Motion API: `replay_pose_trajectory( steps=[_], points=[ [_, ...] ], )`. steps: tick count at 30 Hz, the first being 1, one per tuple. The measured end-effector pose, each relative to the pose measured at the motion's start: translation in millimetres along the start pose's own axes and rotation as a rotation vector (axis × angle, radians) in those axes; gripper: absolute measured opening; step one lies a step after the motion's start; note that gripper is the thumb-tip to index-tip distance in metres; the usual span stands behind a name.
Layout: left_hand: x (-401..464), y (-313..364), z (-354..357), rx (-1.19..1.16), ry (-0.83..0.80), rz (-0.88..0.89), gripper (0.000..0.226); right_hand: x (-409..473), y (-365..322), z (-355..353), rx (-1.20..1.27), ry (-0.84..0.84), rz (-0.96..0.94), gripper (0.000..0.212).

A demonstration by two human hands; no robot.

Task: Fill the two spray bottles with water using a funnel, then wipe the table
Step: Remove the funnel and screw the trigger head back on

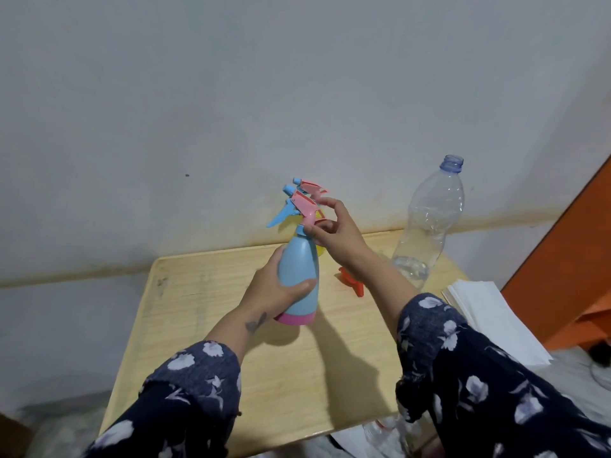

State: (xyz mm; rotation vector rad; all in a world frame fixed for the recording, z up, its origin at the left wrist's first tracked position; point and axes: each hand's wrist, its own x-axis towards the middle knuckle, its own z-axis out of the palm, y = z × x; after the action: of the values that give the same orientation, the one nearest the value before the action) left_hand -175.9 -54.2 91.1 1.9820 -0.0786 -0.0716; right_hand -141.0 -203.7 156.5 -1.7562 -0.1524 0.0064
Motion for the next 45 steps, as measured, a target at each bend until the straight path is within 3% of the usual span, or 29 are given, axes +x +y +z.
replay_pose_trajectory(
  steps=[2,5,7,11,17,22,27,32,35,37,42,45],
  points=[
    [-1.5,0.0,-0.1,-0.005,-0.018,0.004,0.072,2.1,-4.8,-9.1,-0.052,-0.094,0.004,0.055],
    [-4.1,-0.1,1.4,-0.025,-0.027,0.014,0.073,4.1,-8.1,-15.1,-0.035,-0.179,0.026,0.043],
    [-5.2,-0.9,2.8,-0.028,-0.039,0.019,0.076,2.8,-6.9,-15.0,-0.045,-0.157,0.029,0.04],
    [-7.3,-3.2,4.7,-0.017,-0.048,0.007,0.081,-4.0,-5.0,-8.9,-0.09,-0.079,0.004,0.063],
    [-7.8,-4.5,1.0,-0.021,0.007,0.004,0.08,-2.8,-10.3,-6.5,-0.082,-0.199,-0.007,0.06],
    [-9.6,-2.0,5.7,0.02,0.017,-0.019,0.085,-5.5,-3.7,4.9,-0.163,-0.002,-0.141,0.055],
    [-13.2,-4.8,3.0,0.023,0.051,-0.036,0.083,-6.9,-9.2,4.4,-0.072,-0.152,-0.008,0.052],
    [-15.0,-1.9,8.7,0.03,0.069,-0.034,0.079,-8.7,0.1,18.9,-0.186,0.064,-0.135,0.05],
    [-16.5,-3.7,7.3,0.02,0.084,-0.048,0.074,-9.9,-1.3,23.9,-0.119,-0.036,-0.079,0.043],
    [-18.1,-6.3,5.5,0.025,0.091,-0.053,0.076,-10.0,-4.6,22.6,-0.023,-0.118,0.002,0.052],
    [-19.9,-3.6,6.0,0.068,0.111,-0.057,0.077,-12.8,2.2,32.6,-0.187,0.091,-0.155,0.052],
    [-20.9,-3.9,3.2,0.066,0.129,-0.053,0.068,-13.8,-1.2,37.2,-0.102,0.005,-0.11,0.048]
  ],
)
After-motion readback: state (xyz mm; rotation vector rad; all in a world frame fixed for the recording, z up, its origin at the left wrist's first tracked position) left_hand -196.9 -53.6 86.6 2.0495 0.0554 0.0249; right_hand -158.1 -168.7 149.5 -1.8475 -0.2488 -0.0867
